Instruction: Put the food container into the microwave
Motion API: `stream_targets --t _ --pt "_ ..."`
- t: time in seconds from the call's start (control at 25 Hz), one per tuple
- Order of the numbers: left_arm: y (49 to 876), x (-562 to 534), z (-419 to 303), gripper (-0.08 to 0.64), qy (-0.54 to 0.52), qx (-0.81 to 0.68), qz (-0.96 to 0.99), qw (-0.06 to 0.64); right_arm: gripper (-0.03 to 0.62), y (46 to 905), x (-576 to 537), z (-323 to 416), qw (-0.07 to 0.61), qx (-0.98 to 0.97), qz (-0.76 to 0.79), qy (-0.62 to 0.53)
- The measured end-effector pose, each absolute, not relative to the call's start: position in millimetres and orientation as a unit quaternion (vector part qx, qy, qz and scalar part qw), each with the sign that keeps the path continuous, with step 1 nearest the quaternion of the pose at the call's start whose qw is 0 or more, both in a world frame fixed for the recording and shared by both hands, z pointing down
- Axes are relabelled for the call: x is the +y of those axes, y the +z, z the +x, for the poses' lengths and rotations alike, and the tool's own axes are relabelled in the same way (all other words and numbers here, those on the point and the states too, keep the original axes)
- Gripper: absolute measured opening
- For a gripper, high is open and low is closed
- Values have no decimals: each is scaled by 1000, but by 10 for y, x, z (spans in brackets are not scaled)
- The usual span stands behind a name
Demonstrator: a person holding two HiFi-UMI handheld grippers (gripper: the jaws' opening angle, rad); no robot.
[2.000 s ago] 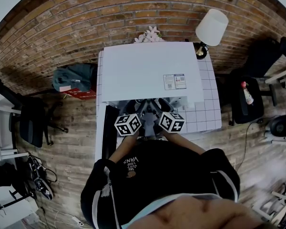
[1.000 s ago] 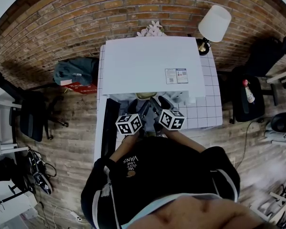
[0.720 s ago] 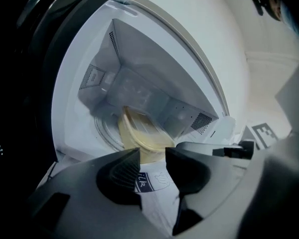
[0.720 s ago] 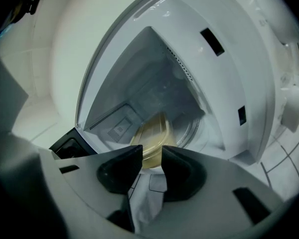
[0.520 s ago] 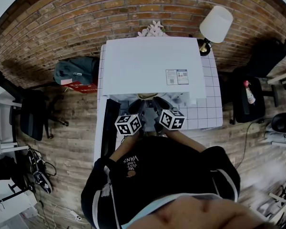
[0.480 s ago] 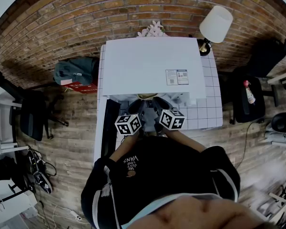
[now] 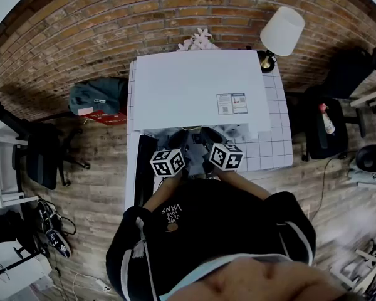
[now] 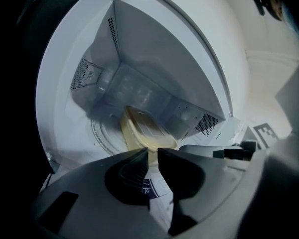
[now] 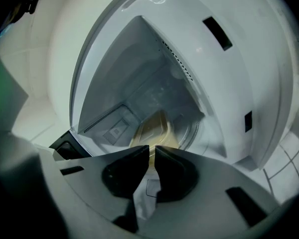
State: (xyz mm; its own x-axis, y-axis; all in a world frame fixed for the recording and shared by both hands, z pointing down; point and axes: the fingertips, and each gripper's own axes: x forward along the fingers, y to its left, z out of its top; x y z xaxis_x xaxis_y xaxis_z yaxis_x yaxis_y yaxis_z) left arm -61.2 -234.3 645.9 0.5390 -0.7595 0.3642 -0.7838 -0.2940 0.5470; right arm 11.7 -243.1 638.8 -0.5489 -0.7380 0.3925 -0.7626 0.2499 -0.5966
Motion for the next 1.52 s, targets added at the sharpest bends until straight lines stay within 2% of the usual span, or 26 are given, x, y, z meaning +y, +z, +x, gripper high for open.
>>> stream_targets --t 0.92,1.52 --pt "6390 -2140 -552 67 1 -493 797 349 25 6295 -2278 220 8 -801 462 380" --pt "6312 -1837 -445 57 -7 -504 796 336 5 6237 -1974 363 29 -813 457 359"
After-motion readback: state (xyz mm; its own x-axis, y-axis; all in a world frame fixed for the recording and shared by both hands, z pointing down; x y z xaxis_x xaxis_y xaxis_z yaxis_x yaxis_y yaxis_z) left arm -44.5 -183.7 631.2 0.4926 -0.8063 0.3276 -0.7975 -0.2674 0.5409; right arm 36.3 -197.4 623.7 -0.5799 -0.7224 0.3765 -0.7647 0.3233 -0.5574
